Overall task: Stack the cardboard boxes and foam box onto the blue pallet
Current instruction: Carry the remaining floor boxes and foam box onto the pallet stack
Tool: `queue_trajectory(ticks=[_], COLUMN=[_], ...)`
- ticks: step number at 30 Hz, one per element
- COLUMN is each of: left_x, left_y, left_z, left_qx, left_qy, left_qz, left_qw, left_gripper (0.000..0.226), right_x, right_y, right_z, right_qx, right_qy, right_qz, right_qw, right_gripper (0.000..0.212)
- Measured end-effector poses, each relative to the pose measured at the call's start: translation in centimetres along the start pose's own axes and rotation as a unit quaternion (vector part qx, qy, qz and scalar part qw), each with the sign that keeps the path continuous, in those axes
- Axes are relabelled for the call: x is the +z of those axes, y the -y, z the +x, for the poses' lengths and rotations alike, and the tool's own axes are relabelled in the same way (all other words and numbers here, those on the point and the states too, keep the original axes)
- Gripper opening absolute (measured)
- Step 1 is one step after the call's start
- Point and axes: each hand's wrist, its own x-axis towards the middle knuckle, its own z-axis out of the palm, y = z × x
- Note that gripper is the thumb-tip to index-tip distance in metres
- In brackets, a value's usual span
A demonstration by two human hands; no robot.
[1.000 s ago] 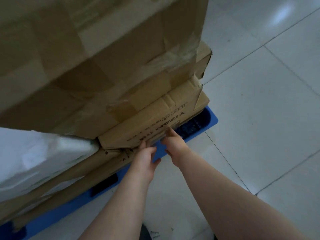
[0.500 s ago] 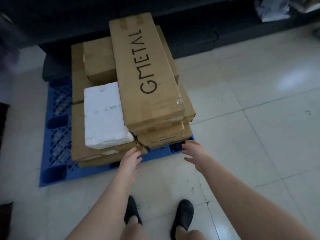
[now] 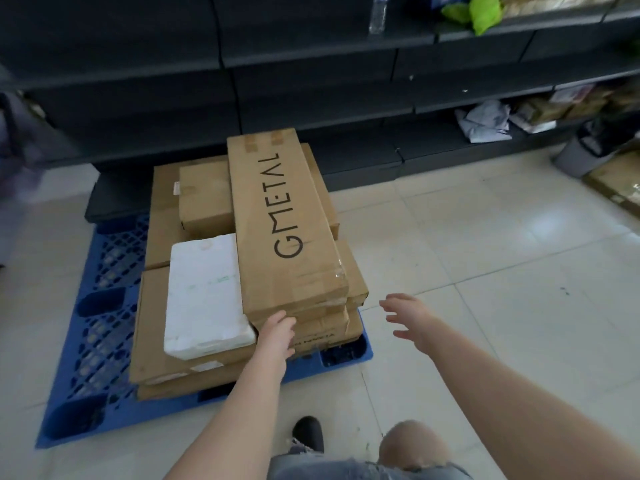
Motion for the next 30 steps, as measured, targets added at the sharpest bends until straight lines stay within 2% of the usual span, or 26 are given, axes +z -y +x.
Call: queue_trajectory(ticks=[4, 9, 13, 18, 21, 25, 30], left_x=[3.9, 9.3, 15.9, 23.6, 25.7, 26.6, 27.3], left_y=[-1.7, -3.4, -3.7, -3.6, -3.7, -4.4, -4.4], left_z=[0.9, 2.5, 3.0, 1.5, 2.3, 5.1, 10.8], left_qx=[-0.012, -0.022, -0.028, -0.091, -0.091, -0.085, -0.092], left_qy=[-0.002, -0.051, -0.101, -0.132, -0.157, -0.176, -0.209], left_qz=[-0.004, -0.027, -0.079, -0.135, -0.175, -0.214, -0.287], left_qw=[1.0, 0.998, 0.991, 0.978, 0.968, 0.957, 0.93], left_gripper=[0.045, 0.039, 0.038, 0.034, 0.037, 0.04, 0.025], right_x=[-2.4, -7.0, -12.8, -18.1, -17.7, -13.8, -9.1], right_y=[1.2, 4.3, 7.5, 10.9, 12.5, 13.7, 13.8], right_z=[2.4, 7.8, 12.5, 16.8, 18.9, 21.9, 28.0], right_qx=[0.007, -0.002, -0.021, -0.022, -0.022, -0.05, -0.053], right_qy=[0.01, 0.04, 0.108, 0.173, 0.217, 0.268, 0.279], right_qz=[-0.009, -0.023, -0.086, -0.201, -0.27, -0.365, -0.4], right_qw=[1.0, 0.999, 0.99, 0.964, 0.938, 0.89, 0.871], right_gripper=[0.05, 0.047, 0.045, 0.046, 0.051, 0.059, 0.064])
